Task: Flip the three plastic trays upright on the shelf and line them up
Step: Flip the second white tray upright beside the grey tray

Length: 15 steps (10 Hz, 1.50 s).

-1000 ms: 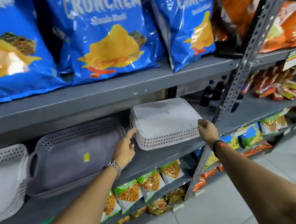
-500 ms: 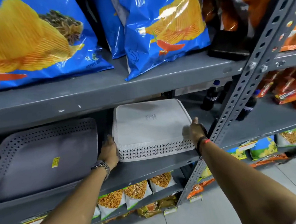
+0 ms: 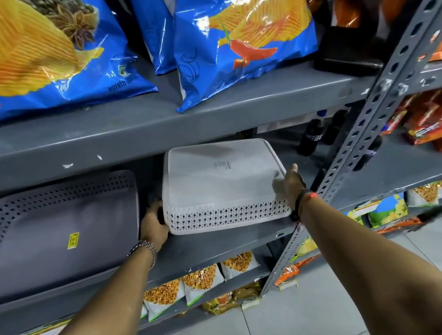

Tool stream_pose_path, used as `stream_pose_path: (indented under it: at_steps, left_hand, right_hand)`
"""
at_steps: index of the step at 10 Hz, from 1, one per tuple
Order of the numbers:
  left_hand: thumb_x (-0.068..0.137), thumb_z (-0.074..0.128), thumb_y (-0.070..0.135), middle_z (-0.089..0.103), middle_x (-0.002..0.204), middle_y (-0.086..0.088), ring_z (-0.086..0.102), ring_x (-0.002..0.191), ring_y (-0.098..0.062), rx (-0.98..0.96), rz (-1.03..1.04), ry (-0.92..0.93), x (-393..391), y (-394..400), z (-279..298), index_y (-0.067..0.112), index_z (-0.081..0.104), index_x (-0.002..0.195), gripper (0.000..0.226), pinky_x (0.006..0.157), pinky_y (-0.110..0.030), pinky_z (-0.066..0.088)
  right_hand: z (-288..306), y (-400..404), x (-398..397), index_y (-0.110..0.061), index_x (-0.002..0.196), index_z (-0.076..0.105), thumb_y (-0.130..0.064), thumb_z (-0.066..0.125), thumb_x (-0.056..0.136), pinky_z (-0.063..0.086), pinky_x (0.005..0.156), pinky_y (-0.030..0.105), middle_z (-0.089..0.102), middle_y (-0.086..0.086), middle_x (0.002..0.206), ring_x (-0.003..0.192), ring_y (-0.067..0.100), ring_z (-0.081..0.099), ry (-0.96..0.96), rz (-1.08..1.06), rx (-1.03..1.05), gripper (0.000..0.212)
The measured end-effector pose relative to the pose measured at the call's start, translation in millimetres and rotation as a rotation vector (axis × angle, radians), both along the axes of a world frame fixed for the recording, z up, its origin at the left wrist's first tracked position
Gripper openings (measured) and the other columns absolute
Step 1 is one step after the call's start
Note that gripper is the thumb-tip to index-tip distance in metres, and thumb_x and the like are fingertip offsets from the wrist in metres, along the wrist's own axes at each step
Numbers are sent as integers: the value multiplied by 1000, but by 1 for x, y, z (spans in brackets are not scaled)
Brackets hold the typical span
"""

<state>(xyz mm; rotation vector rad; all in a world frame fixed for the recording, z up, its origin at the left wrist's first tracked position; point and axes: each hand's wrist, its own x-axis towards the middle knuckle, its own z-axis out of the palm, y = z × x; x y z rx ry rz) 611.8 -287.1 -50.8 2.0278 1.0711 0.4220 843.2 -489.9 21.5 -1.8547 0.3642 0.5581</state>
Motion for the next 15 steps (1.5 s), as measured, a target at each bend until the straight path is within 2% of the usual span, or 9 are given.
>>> stream_pose_path:
  at_steps: [1,2,3,4,5,6,8,12,15]
  left_hand:
    - [80,52,-11,62,117,-15,57,107,-31,-56,12,-101,-1,-2,4,12,49,127,53,86,-28,42]
    - [87,50,-2,59,114,-4,52,104,-20,-147,89,-267,5,-10,19,12,49,130,45,91,-29,41]
    - [88,48,3,62,114,-8,55,103,-21,-179,219,-364,10,-15,31,10,53,123,35,88,-28,40]
    - [86,40,-5,63,104,-23,58,103,-39,-132,306,-362,10,-16,50,0,55,111,30,80,-27,37]
    - [82,34,-11,61,99,-27,56,100,-44,-48,319,-329,7,-14,70,-4,55,106,31,73,-32,40]
    - [80,36,-15,64,110,-21,59,100,-37,28,322,-300,-5,-8,96,4,56,113,43,77,-33,44]
    - [83,46,-8,68,114,-12,64,97,-36,127,226,-241,-22,7,102,14,59,116,41,86,-41,53]
    - [81,61,-1,67,114,-15,63,104,-27,-155,290,-342,-21,25,97,6,65,111,32,96,-45,50]
    - [78,66,9,70,108,-7,64,101,-20,-35,272,-174,-14,30,83,9,66,110,32,98,-37,49]
  right_hand:
    - [14,2,-3,-1,135,40,-52,19,96,31,110,38,43,17,142,129,31,43,4,-39,83,68]
    - [36,0,-7,-9,107,60,-54,29,94,42,85,30,60,6,109,98,16,63,-82,-70,100,56]
    - [38,-10,-7,-8,96,60,-57,52,75,38,95,22,64,-7,121,111,5,58,384,-692,1065,53]
    - [62,-27,-36,-13,77,53,-39,48,84,38,78,19,64,-15,83,87,16,50,-170,-160,415,28]
    - [74,-30,-42,-17,64,45,-16,29,96,38,56,17,51,-2,64,62,14,44,-257,-36,408,36]
    - [77,-27,-46,-6,72,61,-10,33,91,44,51,19,62,0,55,55,16,54,-230,1,548,34]
    - [84,-29,-38,-1,117,60,7,44,88,49,73,18,62,4,103,94,17,57,-381,157,396,35]
    - [47,-11,-4,-6,113,64,-12,56,90,51,93,40,68,14,111,103,28,62,-500,236,36,25]
    - [13,4,20,-5,110,68,-15,62,84,45,96,27,70,17,111,110,28,62,-583,199,-124,28]
